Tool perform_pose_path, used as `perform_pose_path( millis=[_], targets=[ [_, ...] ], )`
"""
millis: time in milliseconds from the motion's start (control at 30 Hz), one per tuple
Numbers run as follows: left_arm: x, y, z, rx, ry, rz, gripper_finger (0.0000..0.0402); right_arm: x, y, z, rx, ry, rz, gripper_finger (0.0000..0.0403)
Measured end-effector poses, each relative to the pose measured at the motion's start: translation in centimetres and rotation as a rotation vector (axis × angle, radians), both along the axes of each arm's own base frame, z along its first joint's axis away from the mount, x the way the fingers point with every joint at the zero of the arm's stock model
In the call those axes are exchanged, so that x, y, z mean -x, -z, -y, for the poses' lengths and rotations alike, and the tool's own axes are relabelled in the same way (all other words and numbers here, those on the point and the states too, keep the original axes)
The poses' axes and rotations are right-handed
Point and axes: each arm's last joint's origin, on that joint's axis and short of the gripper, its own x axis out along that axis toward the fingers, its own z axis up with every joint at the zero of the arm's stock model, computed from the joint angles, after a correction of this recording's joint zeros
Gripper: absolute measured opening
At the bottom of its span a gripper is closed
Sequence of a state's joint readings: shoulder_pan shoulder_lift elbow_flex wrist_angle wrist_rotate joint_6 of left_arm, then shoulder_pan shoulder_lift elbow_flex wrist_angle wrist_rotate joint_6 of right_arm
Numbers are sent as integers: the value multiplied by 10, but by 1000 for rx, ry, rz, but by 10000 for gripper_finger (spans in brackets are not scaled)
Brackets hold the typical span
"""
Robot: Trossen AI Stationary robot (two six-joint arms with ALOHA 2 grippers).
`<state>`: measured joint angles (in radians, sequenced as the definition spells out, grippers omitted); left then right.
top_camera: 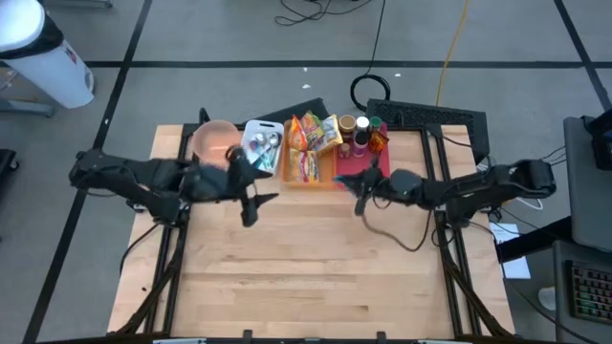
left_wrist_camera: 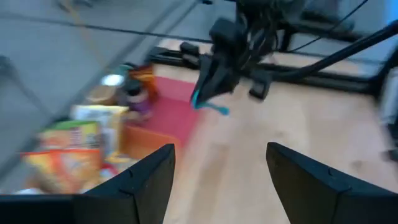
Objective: Pick & Place Food Item
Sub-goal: Put the blue baby spoon into the white bin
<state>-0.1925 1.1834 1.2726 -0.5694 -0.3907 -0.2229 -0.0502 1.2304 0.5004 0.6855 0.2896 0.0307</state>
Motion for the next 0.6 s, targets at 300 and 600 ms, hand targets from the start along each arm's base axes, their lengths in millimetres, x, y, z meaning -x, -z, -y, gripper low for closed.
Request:
perform_pose_path(
  millis=[300,600],
  targets=[
    [5,72,29,-183,-150,3,262,15,-11,48,-106,-94,266,0],
    [-35,121,14,-375,-27,154,262,5,-29,72,-78,-188,296,0]
  ],
)
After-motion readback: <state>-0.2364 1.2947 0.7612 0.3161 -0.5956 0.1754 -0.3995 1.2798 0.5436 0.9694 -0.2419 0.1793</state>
